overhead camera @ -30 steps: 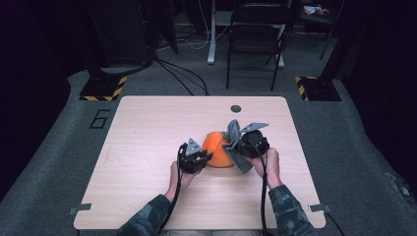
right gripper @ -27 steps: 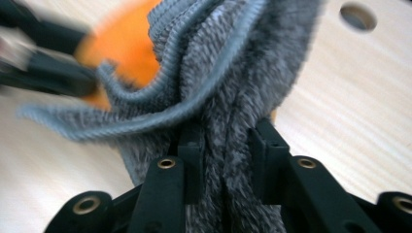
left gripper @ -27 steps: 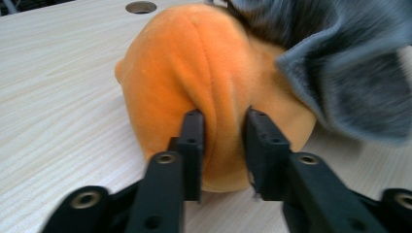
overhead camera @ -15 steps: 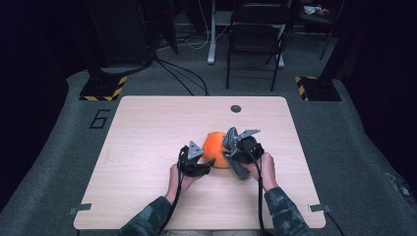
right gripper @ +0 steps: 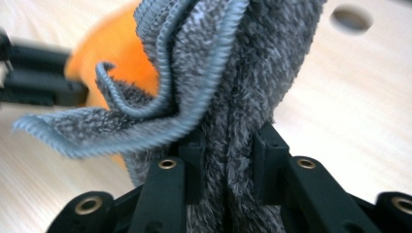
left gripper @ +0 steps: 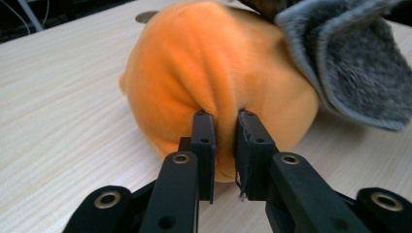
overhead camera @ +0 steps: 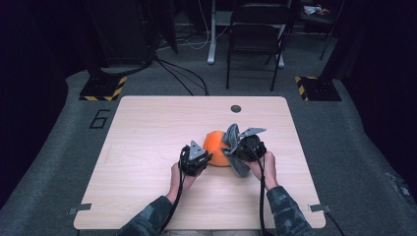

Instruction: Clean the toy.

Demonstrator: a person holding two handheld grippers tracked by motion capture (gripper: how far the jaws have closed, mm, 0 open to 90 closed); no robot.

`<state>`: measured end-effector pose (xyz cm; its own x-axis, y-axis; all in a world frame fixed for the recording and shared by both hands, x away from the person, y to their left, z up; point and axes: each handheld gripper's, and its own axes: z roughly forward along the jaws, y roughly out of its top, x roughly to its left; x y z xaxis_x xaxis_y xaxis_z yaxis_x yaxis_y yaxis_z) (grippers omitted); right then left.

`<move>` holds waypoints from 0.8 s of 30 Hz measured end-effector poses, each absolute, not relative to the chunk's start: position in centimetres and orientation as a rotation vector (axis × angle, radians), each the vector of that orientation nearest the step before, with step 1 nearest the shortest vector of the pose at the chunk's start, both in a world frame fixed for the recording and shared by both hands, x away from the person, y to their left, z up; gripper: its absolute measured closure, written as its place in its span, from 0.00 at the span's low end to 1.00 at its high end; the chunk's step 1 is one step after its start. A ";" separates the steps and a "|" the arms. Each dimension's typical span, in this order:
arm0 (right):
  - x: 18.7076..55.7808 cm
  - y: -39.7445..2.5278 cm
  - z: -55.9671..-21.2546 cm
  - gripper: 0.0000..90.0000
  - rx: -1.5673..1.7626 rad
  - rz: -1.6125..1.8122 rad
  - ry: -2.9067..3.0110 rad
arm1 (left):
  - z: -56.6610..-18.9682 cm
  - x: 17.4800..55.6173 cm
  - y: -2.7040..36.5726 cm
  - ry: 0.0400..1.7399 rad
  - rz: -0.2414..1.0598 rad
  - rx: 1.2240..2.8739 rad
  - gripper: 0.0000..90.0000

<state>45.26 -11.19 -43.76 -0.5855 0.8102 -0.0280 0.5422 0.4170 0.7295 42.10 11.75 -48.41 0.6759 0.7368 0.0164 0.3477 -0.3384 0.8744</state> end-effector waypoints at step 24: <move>45.4 -10.4 -44.6 0.79 1.135 0.828 2.306 | -48.6 42.2 11.2 0.794 0.473 1.990 0.89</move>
<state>45.44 -10.40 -44.55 -0.5680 0.8143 -0.1194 0.5526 0.4848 0.6779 42.18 11.20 -48.63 0.7189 0.6949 0.0155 0.3453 -0.3763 0.8598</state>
